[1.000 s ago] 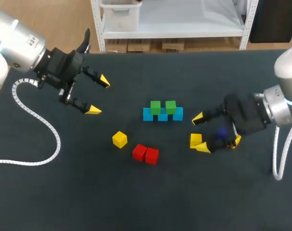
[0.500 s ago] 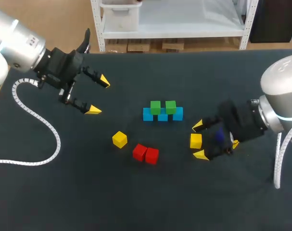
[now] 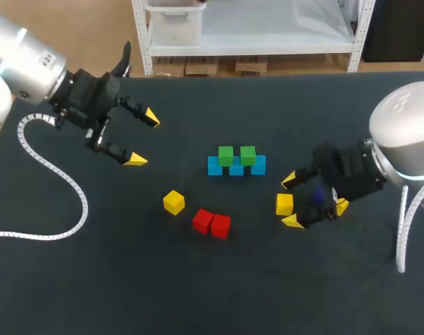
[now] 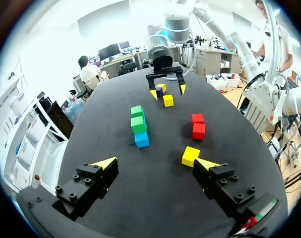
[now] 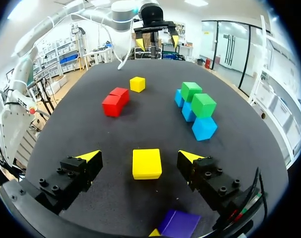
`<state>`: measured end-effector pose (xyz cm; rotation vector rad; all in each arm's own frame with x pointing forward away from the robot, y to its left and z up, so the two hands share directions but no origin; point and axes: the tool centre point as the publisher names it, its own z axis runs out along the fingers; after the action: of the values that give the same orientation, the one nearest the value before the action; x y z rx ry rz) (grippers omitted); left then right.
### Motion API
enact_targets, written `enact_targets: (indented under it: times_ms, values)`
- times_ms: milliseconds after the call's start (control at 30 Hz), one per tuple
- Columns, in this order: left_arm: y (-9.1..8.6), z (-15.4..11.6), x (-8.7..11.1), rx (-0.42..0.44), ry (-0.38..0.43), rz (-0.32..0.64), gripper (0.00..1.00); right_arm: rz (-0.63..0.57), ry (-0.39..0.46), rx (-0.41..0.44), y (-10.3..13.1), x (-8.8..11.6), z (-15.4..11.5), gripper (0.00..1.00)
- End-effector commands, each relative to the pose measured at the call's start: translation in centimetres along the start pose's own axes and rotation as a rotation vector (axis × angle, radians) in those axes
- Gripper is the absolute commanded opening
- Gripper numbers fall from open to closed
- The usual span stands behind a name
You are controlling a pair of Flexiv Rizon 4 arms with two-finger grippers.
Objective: Place the blue cubes, place green cubes on the blue cubes, place the yellow cubes on the green cubes, then place the red cubes on the yellow cubes, and place purple cube on the red cubes.
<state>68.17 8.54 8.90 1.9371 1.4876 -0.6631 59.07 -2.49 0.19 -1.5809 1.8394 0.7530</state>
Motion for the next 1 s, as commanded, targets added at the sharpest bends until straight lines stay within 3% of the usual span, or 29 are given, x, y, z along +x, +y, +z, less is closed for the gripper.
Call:
enact_targets:
  times_ms: [33,133,233,267,333,400,500,600,733,800,1000]
  values:
    - [0.0,0.0,0.1,-0.001,-0.002,0.003,1.00,0.002,0.020,0.007,0.2,-0.1,-0.1,0.95]
    - [0.0,0.0,0.1,-0.001,-0.002,0.003,1.00,0.004,0.024,0.009,0.1,-0.1,0.1,1.00]
    - [0.0,0.0,0.1,-0.001,-0.002,0.003,1.00,0.006,0.029,0.009,-0.1,0.1,0.2,0.95]
    - [0.0,0.0,0.1,-0.001,-0.002,0.003,1.00,0.005,0.034,0.007,-0.1,0.1,0.2,0.68]
    - [0.0,0.0,0.1,-0.001,-0.002,0.003,1.00,0.003,0.040,0.006,-0.3,0.2,0.3,0.57]
    - [0.0,0.0,0.1,-0.001,-0.002,0.003,1.00,0.003,0.044,0.003,-0.4,0.3,0.4,0.58]
    - [0.0,0.0,0.1,-0.001,-0.002,0.003,1.00,-0.002,0.061,-0.004,-0.6,0.3,0.5,0.67]
    - [0.0,0.0,0.1,-0.001,-0.002,0.003,1.00,-0.002,0.064,-0.007,-0.8,0.5,0.6,0.56]
    - [0.0,0.0,0.1,-0.001,-0.002,0.003,1.00,-0.001,0.074,-0.016,-1.0,0.7,0.8,0.56]
    - [0.0,0.0,0.1,-0.001,-0.002,0.003,1.00,-0.001,0.078,-0.018,-1.1,0.7,0.8,0.50]
    - [0.0,0.0,0.1,-0.001,-0.002,0.003,1.00,-0.001,0.091,-0.019,-1.3,0.8,0.7,0.49]
